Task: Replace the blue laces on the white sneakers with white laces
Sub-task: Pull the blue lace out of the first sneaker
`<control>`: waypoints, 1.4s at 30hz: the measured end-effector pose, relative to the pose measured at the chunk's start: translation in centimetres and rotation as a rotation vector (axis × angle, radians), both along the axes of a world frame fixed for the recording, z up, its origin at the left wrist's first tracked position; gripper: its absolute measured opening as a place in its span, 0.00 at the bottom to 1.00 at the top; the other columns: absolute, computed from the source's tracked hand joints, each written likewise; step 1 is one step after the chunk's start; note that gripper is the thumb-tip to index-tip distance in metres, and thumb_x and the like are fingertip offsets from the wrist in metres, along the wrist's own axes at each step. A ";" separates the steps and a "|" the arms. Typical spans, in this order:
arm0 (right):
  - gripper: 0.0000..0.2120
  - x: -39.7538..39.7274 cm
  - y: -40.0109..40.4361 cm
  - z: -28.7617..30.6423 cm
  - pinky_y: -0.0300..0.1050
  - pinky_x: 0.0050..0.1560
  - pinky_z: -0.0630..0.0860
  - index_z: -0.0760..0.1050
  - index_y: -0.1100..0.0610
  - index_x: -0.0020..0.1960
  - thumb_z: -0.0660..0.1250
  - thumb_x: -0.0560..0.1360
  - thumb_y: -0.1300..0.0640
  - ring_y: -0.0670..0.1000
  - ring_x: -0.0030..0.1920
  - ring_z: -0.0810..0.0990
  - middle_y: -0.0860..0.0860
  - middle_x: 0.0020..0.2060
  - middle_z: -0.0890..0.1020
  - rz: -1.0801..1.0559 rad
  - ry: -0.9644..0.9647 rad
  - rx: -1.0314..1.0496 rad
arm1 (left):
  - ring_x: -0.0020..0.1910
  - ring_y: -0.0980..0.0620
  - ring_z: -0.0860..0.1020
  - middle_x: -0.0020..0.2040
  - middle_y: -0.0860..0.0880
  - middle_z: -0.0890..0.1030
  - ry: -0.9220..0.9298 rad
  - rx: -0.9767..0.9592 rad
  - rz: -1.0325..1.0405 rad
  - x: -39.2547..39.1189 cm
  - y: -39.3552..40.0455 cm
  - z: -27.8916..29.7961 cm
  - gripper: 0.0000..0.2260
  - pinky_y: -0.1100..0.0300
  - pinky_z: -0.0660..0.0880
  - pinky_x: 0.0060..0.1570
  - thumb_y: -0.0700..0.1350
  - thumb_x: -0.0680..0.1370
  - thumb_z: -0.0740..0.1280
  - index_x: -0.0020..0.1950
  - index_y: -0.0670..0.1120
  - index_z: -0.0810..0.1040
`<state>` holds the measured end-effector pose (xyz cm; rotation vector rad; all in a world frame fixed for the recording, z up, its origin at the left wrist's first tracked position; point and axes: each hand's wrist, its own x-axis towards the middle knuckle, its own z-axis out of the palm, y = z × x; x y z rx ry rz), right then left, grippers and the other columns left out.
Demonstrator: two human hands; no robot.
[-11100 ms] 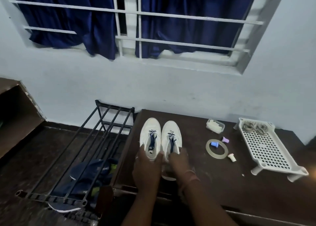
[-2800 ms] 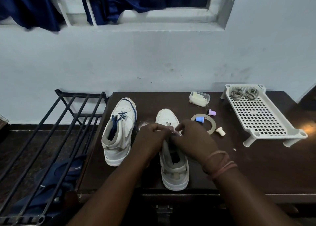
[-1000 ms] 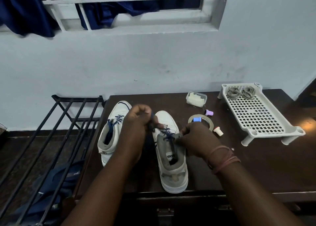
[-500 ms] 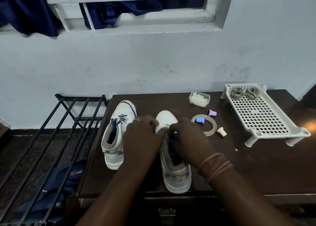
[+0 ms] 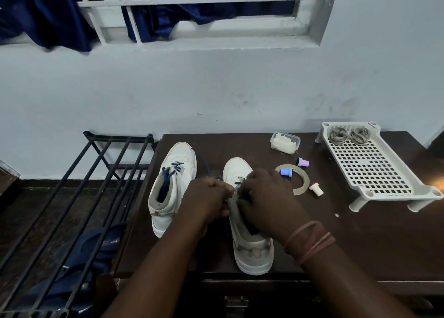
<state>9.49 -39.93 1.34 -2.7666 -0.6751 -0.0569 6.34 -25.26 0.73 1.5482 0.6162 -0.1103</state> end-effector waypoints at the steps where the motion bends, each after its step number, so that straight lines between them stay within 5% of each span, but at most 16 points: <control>1: 0.11 0.0 0.1 0.0 0.49 0.52 0.73 0.81 0.48 0.47 0.61 0.72 0.48 0.53 0.52 0.76 0.47 0.49 0.79 0.001 -0.030 -0.051 | 0.41 0.42 0.82 0.46 0.34 0.85 0.000 -0.001 0.007 0.0 0.0 -0.1 0.07 0.42 0.83 0.49 0.35 0.76 0.69 0.40 0.41 0.84; 5: 0.06 1.2 -0.9 0.5 0.49 0.42 0.76 0.77 0.52 0.39 0.64 0.73 0.53 0.53 0.41 0.79 0.49 0.38 0.80 -0.238 -0.065 0.281 | 0.41 0.42 0.82 0.44 0.35 0.84 -0.014 -0.034 0.027 0.2 0.3 -0.3 0.07 0.43 0.82 0.49 0.34 0.77 0.68 0.41 0.40 0.83; 7: 0.03 2.2 -2.0 0.5 0.50 0.43 0.76 0.75 0.52 0.40 0.64 0.71 0.54 0.52 0.42 0.79 0.47 0.39 0.80 -0.322 -0.114 0.423 | 0.40 0.43 0.82 0.44 0.37 0.85 -0.048 -0.002 0.039 0.4 0.2 -0.5 0.07 0.47 0.82 0.46 0.35 0.77 0.69 0.40 0.42 0.83; 10: 0.17 1.9 -1.6 0.0 0.50 0.57 0.72 0.79 0.47 0.54 0.59 0.68 0.48 0.53 0.57 0.76 0.46 0.55 0.79 -0.160 -0.047 0.215 | 0.37 0.46 0.82 0.42 0.39 0.85 -0.068 0.017 0.058 0.5 0.0 -0.8 0.07 0.51 0.82 0.42 0.36 0.76 0.70 0.40 0.42 0.83; 12: 0.15 0.7 -0.4 -0.6 0.54 0.58 0.68 0.80 0.44 0.53 0.63 0.69 0.47 0.54 0.61 0.72 0.45 0.59 0.77 -0.088 -0.046 0.055 | 0.37 0.47 0.81 0.39 0.42 0.84 -0.068 0.016 0.060 0.5 -0.1 -0.8 0.07 0.53 0.81 0.41 0.36 0.76 0.70 0.40 0.43 0.83; 18: 0.07 1.1 -0.2 0.7 0.51 0.52 0.68 0.77 0.50 0.45 0.61 0.75 0.50 0.54 0.53 0.75 0.47 0.48 0.77 -0.243 -0.166 0.037 | 0.39 0.45 0.81 0.42 0.39 0.84 -0.068 -0.001 0.049 0.4 0.1 -0.5 0.05 0.48 0.82 0.47 0.36 0.77 0.70 0.42 0.41 0.83; 20: 0.06 1.4 -0.4 0.6 0.51 0.53 0.68 0.77 0.48 0.45 0.62 0.75 0.49 0.54 0.55 0.73 0.46 0.51 0.77 -0.233 -0.092 0.099 | 0.39 0.45 0.81 0.44 0.37 0.85 -0.073 0.003 0.044 0.4 0.0 -0.5 0.05 0.49 0.82 0.46 0.36 0.77 0.69 0.42 0.41 0.83; 23: 0.07 0.6 0.0 -0.2 0.57 0.61 0.65 0.81 0.45 0.48 0.66 0.73 0.47 0.52 0.63 0.68 0.43 0.59 0.76 -0.079 0.018 -0.074 | 0.39 0.45 0.81 0.43 0.38 0.85 -0.074 0.014 0.046 0.4 -0.2 -0.7 0.07 0.49 0.82 0.46 0.36 0.77 0.69 0.41 0.43 0.83; 25: 0.09 0.6 0.2 -0.2 0.57 0.59 0.67 0.82 0.48 0.46 0.64 0.73 0.47 0.53 0.60 0.71 0.44 0.54 0.78 -0.085 -0.031 -0.136 | 0.39 0.45 0.81 0.41 0.40 0.84 -0.070 0.011 0.049 0.4 -0.1 -0.7 0.07 0.50 0.82 0.45 0.36 0.77 0.69 0.40 0.43 0.83; 28: 0.10 0.8 -0.2 1.5 0.51 0.51 0.69 0.75 0.52 0.40 0.60 0.72 0.48 0.55 0.51 0.76 0.48 0.45 0.78 -0.326 -0.183 0.031 | 0.38 0.46 0.81 0.41 0.41 0.84 -0.075 -0.001 0.049 0.4 0.0 -0.6 0.07 0.52 0.82 0.43 0.35 0.77 0.68 0.40 0.42 0.83; 31: 0.07 1.4 -1.7 2.3 0.53 0.52 0.68 0.75 0.50 0.46 0.62 0.72 0.48 0.56 0.54 0.76 0.50 0.49 0.78 -0.503 -0.206 0.167 | 0.38 0.45 0.82 0.43 0.37 0.85 -0.083 0.003 0.054 0.3 0.0 -0.6 0.06 0.51 0.82 0.43 0.36 0.77 0.69 0.40 0.42 0.83; 36: 0.13 0.4 -0.4 0.7 0.54 0.57 0.69 0.77 0.46 0.55 0.61 0.72 0.50 0.55 0.58 0.75 0.47 0.55 0.77 -0.203 0.008 0.094 | 0.36 0.47 0.81 0.39 0.42 0.84 -0.084 0.039 0.055 0.4 -0.2 -0.7 0.08 0.53 0.82 0.41 0.37 0.76 0.69 0.39 0.44 0.84; 42: 0.13 0.3 0.6 0.3 0.56 0.56 0.72 0.79 0.51 0.44 0.60 0.75 0.44 0.54 0.54 0.75 0.48 0.49 0.78 -0.056 0.023 -0.061 | 0.36 0.49 0.81 0.38 0.44 0.84 -0.096 0.038 0.045 0.4 -0.2 -0.6 0.08 0.53 0.82 0.41 0.38 0.77 0.70 0.38 0.45 0.83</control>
